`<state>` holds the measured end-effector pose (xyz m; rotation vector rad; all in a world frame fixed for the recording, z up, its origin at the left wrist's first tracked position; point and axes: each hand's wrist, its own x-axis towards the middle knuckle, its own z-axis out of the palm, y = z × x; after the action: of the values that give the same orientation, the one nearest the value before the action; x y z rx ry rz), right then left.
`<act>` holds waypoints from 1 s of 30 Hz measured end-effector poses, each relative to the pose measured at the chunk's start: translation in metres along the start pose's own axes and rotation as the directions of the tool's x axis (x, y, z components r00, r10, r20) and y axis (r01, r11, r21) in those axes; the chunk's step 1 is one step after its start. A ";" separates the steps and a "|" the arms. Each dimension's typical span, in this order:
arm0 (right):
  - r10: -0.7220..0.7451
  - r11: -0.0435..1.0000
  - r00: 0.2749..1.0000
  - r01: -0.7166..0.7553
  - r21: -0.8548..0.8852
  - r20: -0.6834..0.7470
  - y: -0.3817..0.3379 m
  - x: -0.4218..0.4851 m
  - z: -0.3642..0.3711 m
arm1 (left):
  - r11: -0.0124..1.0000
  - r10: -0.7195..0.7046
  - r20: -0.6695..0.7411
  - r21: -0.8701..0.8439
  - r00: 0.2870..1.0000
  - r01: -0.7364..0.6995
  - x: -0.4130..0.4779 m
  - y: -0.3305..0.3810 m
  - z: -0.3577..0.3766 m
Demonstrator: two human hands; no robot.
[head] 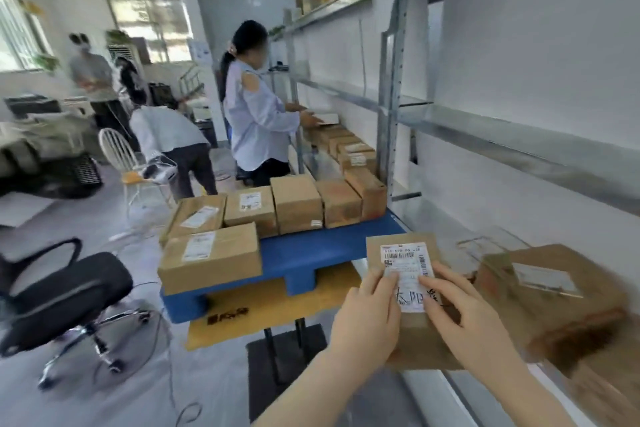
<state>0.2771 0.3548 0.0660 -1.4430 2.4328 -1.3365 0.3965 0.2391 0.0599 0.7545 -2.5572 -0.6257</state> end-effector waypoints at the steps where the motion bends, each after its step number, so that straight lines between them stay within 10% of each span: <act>1: -0.022 0.999 0.999 0.021 0.028 0.046 -0.011 0.019 0.023 | 0.999 -0.045 -0.022 0.011 0.999 0.045 0.006 -0.024 -0.015; 16: -0.194 0.960 0.891 0.086 0.267 0.410 0.008 0.224 0.222 | 0.904 -0.427 -0.052 -0.004 0.903 0.427 0.128 -0.215 -0.027; 30: -0.339 0.936 0.536 0.276 0.218 0.774 0.090 0.376 0.340 | 0.742 -0.667 0.019 -0.075 0.745 0.667 0.213 -0.265 0.038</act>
<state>0.1342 -0.1220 -0.0657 -1.9469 1.5486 -0.5192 0.3202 -0.0732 -0.0563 1.6706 -2.1836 -0.9179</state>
